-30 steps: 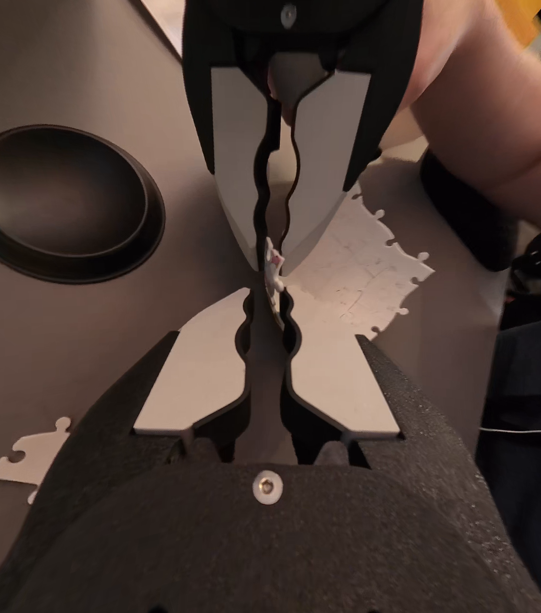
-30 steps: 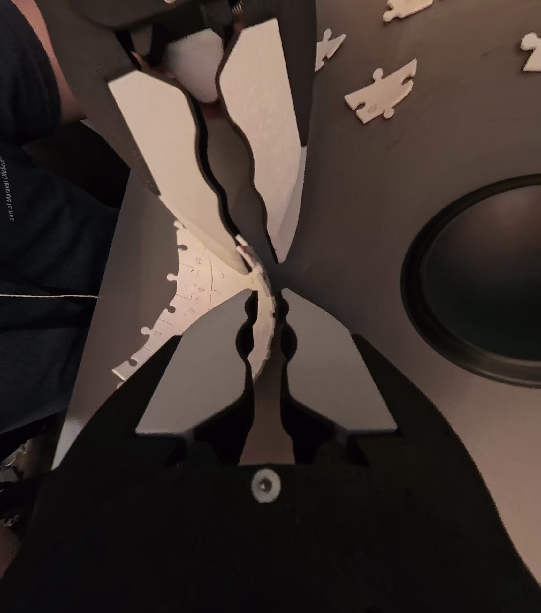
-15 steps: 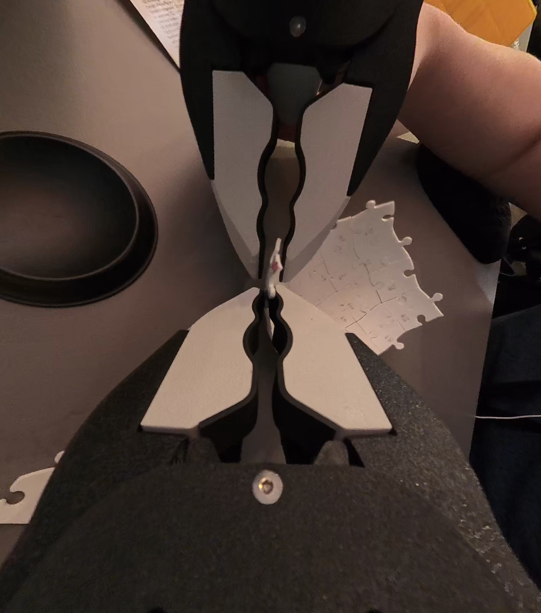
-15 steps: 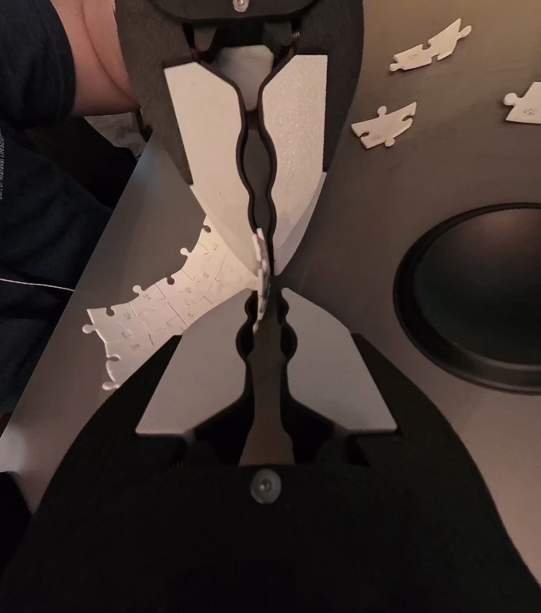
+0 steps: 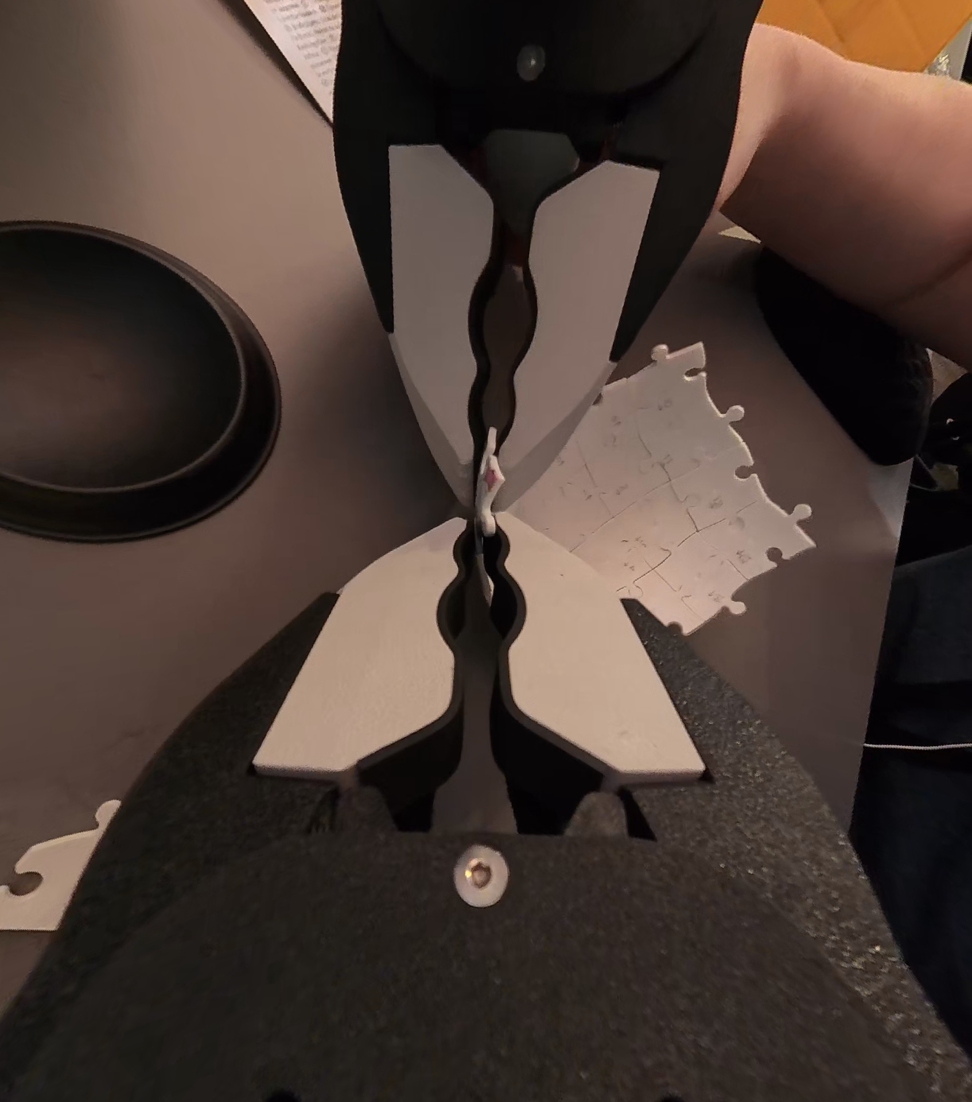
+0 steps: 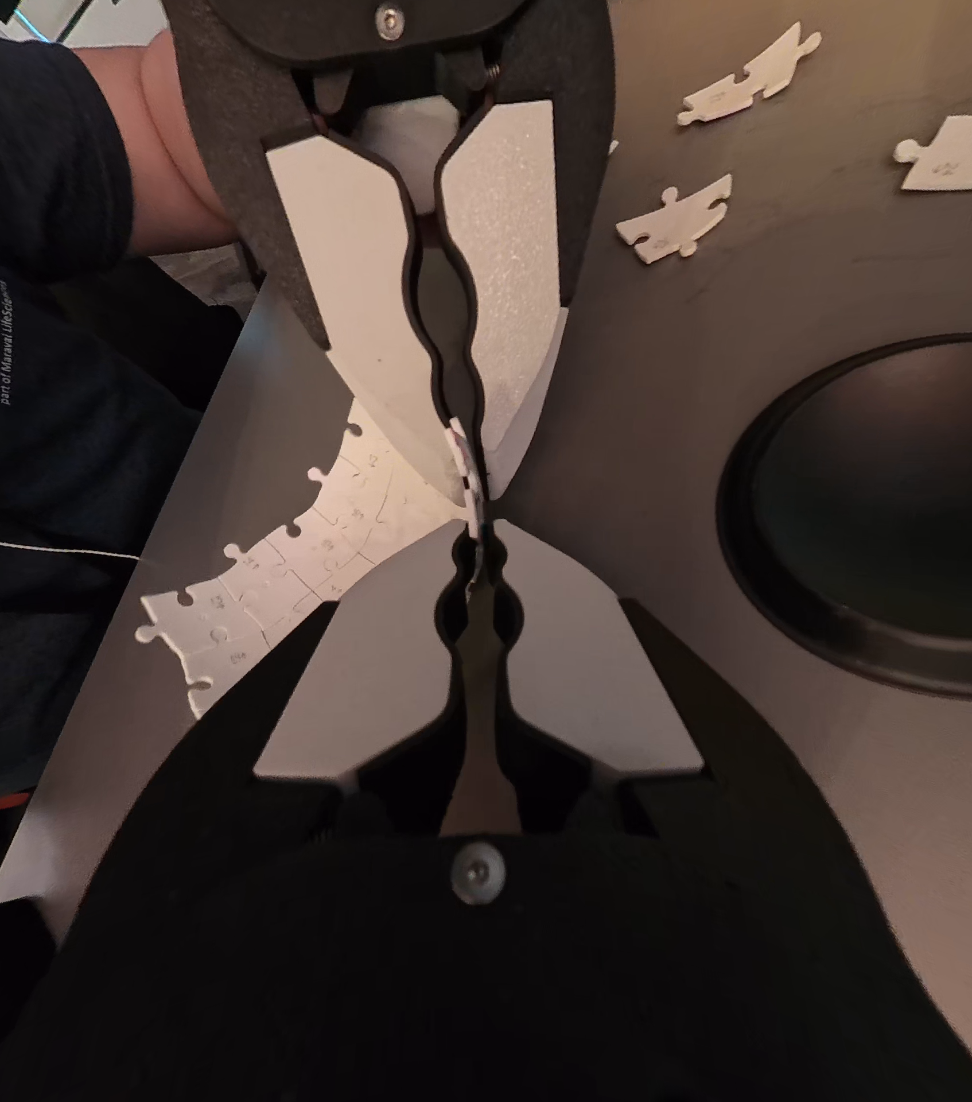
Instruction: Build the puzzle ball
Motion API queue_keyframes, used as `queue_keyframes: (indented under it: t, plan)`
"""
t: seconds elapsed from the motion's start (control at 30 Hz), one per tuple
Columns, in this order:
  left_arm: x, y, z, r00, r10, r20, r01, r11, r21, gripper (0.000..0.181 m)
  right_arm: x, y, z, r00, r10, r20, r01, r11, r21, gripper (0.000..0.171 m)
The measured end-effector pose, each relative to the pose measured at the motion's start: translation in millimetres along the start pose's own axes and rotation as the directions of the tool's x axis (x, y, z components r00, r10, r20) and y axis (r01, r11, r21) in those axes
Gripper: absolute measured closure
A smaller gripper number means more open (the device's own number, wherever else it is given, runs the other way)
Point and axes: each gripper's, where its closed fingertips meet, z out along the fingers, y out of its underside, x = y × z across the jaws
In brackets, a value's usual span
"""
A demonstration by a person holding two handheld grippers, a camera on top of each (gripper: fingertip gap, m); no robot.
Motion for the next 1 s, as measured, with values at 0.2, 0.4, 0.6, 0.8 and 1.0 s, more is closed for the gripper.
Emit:
queue_keyframes:
  t: [0.2, 0.4, 0.6, 0.8, 1.0]
  plan:
    - [1.2, -0.9, -0.3, 1.000, -0.008, -0.015, 0.008, 1.000, 0.012, 0.178, -0.7, 0.0, -1.1, 1.000, 0.012, -0.018, -0.012, 1.000, -0.005, 0.167]
    - [4.5, -0.4, 0.8, 0.999, -0.007, -0.036, 0.007, 1.000, 0.012, 0.179, -4.2, -1.5, -1.3, 0.999, -0.043, -0.018, 0.043, 0.999, -0.019, 0.164]
    - [5.3, 0.0, 0.1, 0.999, 0.008, -0.038, -0.008, 1.000, 0.002, 0.179, -6.4, -5.4, -0.8, 0.999, -0.045, -0.011, 0.045, 0.999, -0.003, 0.165]
    - [6.7, 7.9, -8.8, 0.999, 0.001, -0.038, -0.003, 0.999, -0.041, 0.171, -4.3, -4.7, -2.8, 0.998, -0.059, -0.036, 0.059, 0.998, -0.008, 0.167]
    - [6.8, 17.5, -6.9, 0.998, -0.021, -0.054, 0.018, 0.998, -0.068, 0.171, -5.5, -6.0, -3.9, 0.998, -0.050, -0.030, 0.049, 0.999, -0.005, 0.167]
